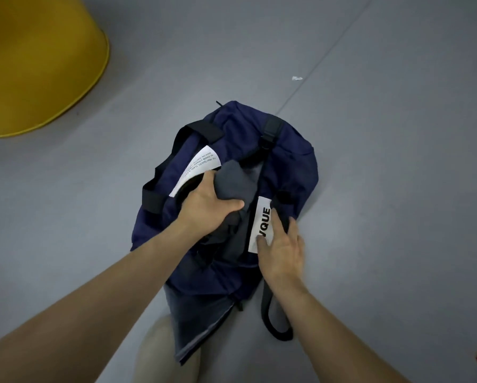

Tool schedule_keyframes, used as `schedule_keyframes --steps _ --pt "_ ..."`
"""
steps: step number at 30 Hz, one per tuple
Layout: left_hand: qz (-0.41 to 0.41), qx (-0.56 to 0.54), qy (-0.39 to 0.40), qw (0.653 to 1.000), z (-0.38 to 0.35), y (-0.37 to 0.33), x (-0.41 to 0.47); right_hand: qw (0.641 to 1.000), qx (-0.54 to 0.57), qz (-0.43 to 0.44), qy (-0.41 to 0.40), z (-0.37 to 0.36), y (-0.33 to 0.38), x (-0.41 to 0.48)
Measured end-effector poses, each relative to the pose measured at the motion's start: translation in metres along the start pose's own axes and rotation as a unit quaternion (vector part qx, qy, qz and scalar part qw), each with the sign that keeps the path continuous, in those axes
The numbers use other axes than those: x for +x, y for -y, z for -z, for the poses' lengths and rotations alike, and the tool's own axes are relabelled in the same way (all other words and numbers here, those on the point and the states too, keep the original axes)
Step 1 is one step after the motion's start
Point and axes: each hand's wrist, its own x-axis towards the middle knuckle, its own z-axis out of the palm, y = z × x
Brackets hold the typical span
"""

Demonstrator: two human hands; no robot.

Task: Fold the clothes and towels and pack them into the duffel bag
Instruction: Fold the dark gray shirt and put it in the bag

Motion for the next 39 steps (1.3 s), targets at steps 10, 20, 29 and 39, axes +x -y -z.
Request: schedule_keyframes --steps 10,20,29,39 --pt "0.081 -0.035 -0.015 0.996 -0.011 0.026 0.002 0.991 -0.101 0.088 -0.008 -0.007 0.013 0.009" --pt "0.041 -0.023 -0.029 0.998 -0.019 0.011 0.028 0.991 -0.098 0.078 -0.046 0.021 0.014 0.035" --pt "-0.001 0.019 0.059 0.998 -0.049 -0.026 0.082 0.984 -0.043 0.139 -0.1 0.06 -0.001 0.01" --pt "-0.29 0.328 -0.097 0.894 -0.068 -0.001 0.075 0.995 0.016 0.095 0.006 0.057 -0.004 0.019"
